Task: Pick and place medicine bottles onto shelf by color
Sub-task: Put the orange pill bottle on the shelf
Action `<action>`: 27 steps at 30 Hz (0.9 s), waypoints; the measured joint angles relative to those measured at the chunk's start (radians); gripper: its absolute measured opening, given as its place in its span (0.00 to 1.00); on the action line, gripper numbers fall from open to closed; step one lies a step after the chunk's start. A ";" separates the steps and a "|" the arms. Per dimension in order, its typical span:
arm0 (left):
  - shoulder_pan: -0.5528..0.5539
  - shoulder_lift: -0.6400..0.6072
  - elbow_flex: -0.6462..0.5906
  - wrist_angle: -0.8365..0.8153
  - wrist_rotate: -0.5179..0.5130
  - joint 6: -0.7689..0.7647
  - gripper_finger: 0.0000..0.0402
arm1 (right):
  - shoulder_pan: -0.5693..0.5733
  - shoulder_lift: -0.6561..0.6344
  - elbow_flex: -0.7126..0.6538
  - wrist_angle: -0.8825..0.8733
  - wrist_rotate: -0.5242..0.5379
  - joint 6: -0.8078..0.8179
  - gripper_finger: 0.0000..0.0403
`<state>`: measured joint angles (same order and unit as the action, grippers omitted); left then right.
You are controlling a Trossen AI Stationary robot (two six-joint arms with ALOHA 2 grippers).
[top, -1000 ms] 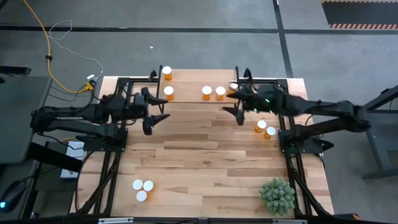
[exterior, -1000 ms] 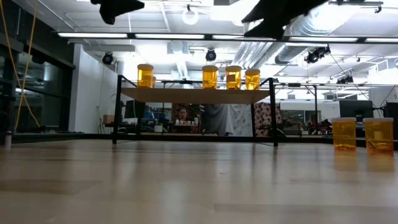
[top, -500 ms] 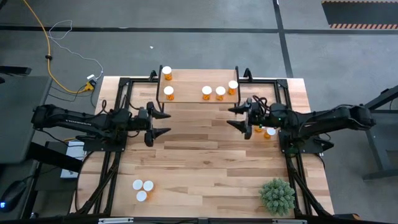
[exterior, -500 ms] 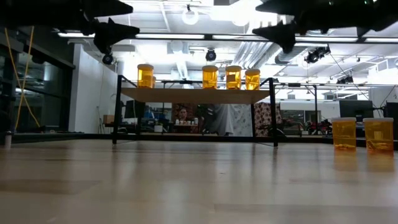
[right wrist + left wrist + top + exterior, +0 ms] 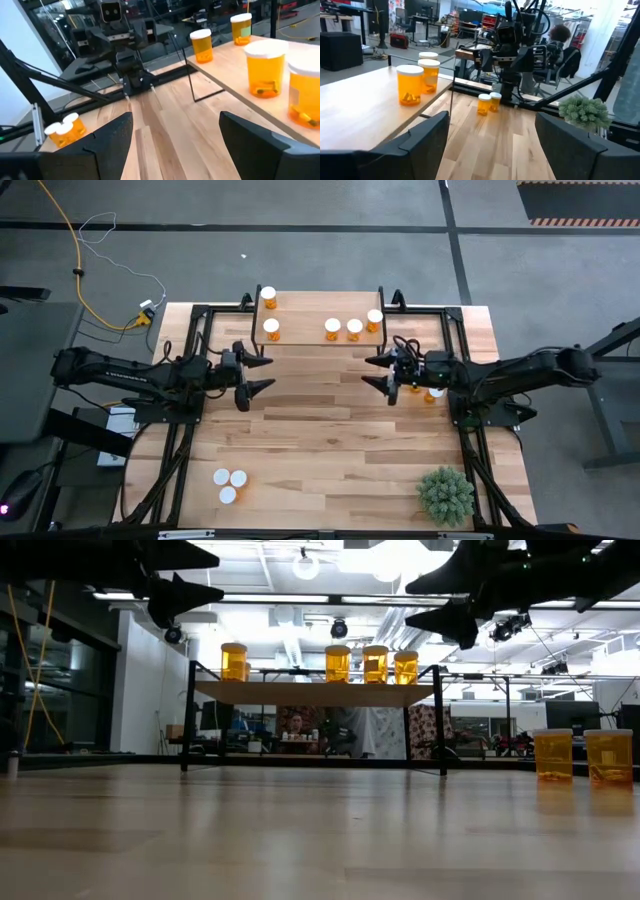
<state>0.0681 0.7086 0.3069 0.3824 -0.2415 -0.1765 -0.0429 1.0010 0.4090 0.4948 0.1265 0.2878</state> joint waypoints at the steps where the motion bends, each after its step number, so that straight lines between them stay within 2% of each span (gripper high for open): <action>1: 0.000 0.000 0.000 -0.002 0.002 -0.004 0.71 | 0.000 0.002 0.000 -0.005 0.003 0.000 0.72; 7: -0.024 0.000 0.000 -0.011 0.050 -0.061 0.71 | 0.000 0.008 0.000 -0.006 0.003 -0.023 0.72; 12: -0.107 0.020 0.023 -0.061 0.080 -0.119 0.71 | 0.000 0.008 0.000 -0.005 0.003 -0.026 0.72; 14: -0.159 0.033 0.067 -0.145 0.063 -0.130 0.71 | 0.000 0.008 0.000 -0.005 0.003 -0.026 0.72; 20: -0.352 0.123 0.242 -0.531 -0.048 -0.157 0.71 | 0.000 0.008 0.000 -0.005 0.003 -0.026 0.72; 27: -0.563 0.304 0.381 -0.733 -0.113 -0.221 0.71 | 0.000 0.008 0.000 -0.005 0.003 -0.021 0.72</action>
<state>-0.4951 1.0123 0.6875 -0.3509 -0.3542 -0.3971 -0.0433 1.0088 0.4091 0.4900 0.1297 0.2666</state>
